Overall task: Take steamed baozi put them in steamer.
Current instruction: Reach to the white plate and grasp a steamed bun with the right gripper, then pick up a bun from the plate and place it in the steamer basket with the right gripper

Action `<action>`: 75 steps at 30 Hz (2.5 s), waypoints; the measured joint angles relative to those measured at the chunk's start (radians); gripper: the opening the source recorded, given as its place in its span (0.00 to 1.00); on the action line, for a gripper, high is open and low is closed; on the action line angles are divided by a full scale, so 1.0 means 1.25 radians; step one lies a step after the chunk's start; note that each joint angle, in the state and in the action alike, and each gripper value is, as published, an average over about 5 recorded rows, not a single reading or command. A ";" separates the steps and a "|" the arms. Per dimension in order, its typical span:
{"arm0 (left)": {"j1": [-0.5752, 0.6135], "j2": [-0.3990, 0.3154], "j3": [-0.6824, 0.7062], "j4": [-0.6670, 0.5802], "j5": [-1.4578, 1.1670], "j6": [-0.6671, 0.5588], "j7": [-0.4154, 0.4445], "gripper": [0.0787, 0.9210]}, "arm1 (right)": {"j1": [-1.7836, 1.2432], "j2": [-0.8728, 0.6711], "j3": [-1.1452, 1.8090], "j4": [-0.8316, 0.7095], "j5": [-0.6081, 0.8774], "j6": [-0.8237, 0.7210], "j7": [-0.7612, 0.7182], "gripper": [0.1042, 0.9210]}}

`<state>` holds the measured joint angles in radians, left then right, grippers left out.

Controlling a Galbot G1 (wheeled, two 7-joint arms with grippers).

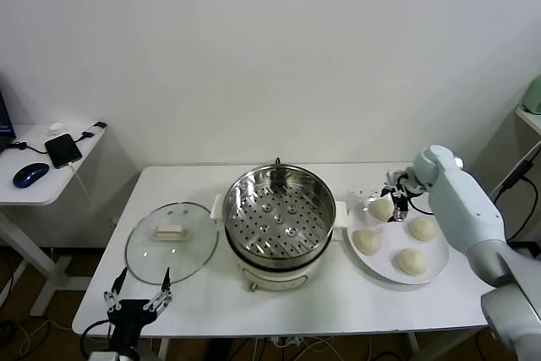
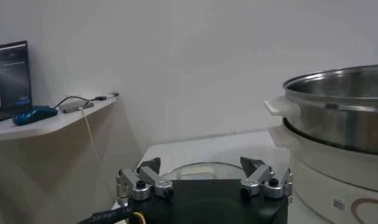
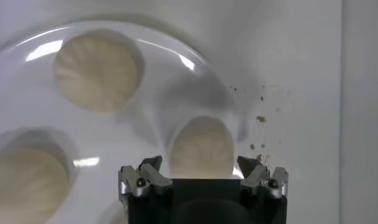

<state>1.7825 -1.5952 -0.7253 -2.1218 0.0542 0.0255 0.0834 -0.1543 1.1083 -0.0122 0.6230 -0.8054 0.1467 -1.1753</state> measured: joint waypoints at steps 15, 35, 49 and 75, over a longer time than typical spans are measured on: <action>-0.001 0.001 0.004 0.008 0.000 -0.001 0.000 0.88 | 0.010 0.009 0.010 -0.038 -0.012 0.002 0.019 0.83; -0.020 0.003 0.018 0.021 0.007 0.000 -0.002 0.88 | 0.036 -0.044 -0.046 0.056 0.096 -0.042 -0.032 0.55; -0.047 0.005 0.014 0.006 0.017 0.012 -0.008 0.88 | 0.300 -0.021 -0.320 0.121 0.406 -0.100 -0.185 0.55; -0.054 -0.002 0.015 -0.013 -0.002 0.025 -0.005 0.88 | 0.475 0.263 -0.702 0.001 0.626 0.446 -0.240 0.56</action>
<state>1.7155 -1.5975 -0.7068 -2.1384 0.0518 0.0571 0.0771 0.4399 1.4365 -0.8892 0.6244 -0.0231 0.7042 -1.4748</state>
